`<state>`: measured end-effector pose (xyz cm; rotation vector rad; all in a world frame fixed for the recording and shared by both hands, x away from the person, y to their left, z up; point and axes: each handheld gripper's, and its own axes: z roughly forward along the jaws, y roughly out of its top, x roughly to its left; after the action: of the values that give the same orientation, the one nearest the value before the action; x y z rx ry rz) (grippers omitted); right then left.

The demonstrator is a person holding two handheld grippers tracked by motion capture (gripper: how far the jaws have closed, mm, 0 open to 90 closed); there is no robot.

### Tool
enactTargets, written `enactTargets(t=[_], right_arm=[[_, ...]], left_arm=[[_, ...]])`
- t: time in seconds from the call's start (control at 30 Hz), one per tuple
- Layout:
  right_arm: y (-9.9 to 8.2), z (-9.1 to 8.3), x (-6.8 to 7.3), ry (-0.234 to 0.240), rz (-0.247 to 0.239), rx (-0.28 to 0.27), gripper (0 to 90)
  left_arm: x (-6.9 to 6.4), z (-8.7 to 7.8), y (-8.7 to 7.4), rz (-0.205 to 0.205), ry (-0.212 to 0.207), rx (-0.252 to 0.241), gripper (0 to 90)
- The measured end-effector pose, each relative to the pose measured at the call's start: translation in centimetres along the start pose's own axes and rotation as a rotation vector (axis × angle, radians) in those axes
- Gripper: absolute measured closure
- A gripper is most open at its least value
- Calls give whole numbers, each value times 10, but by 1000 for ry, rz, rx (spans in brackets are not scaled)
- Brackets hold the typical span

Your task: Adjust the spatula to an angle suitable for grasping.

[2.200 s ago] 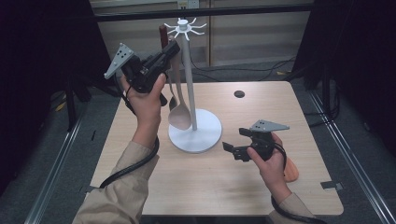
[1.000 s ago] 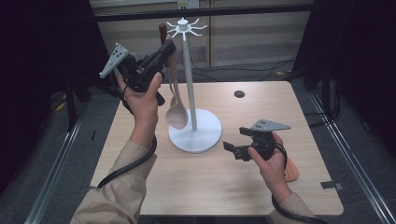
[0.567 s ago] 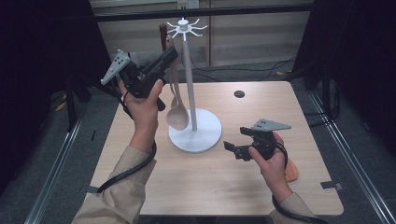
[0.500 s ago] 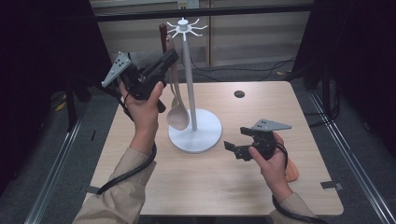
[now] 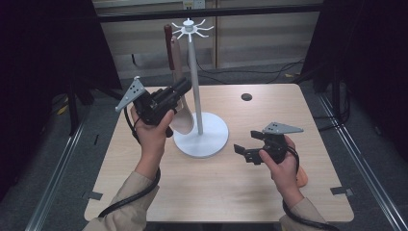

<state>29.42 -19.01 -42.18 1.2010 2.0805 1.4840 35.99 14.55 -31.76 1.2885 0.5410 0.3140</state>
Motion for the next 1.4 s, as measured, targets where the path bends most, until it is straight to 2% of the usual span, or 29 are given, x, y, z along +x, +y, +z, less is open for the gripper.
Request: enactTargets(t=[0.27,0.3,0.43,0.67,0.7,0.87,0.97,1.1,1.13,1.27,1.4], right_arm=[[-2,1,-3,-15,7,10,108],[-2,1,-4,-17,9,11,108],[-4,1,-7,-30,9,15,109],[-6,-1,-15,-65,23,25,127],[-7,-2,-16,-72,25,28,128],[-11,-3,-26,-107,32,35,130],[-13,-5,-32,-133,41,31,137],[-15,-6,-37,-168,33,34,137],[-16,-6,-40,-182,28,44,140],[-19,-7,-47,-216,28,73,176],[-21,-10,-54,-243,23,90,251]], left_arm=[[-6,-7,-19,-16,-43,33,684],[-6,-8,-21,-6,-49,50,676],[-8,-12,-33,-7,-75,83,648],[-8,-22,-55,-25,-72,134,594],[-8,-24,-58,-37,-68,134,584],[-9,-28,-66,-22,-72,161,546],[-11,-30,-68,-26,-66,162,517],[-12,-31,-72,-11,-68,192,465],[-12,-34,-75,-1,-69,217,456],[-11,-37,-81,-4,-60,233,427],[-12,-36,-86,12,-58,262,371]])
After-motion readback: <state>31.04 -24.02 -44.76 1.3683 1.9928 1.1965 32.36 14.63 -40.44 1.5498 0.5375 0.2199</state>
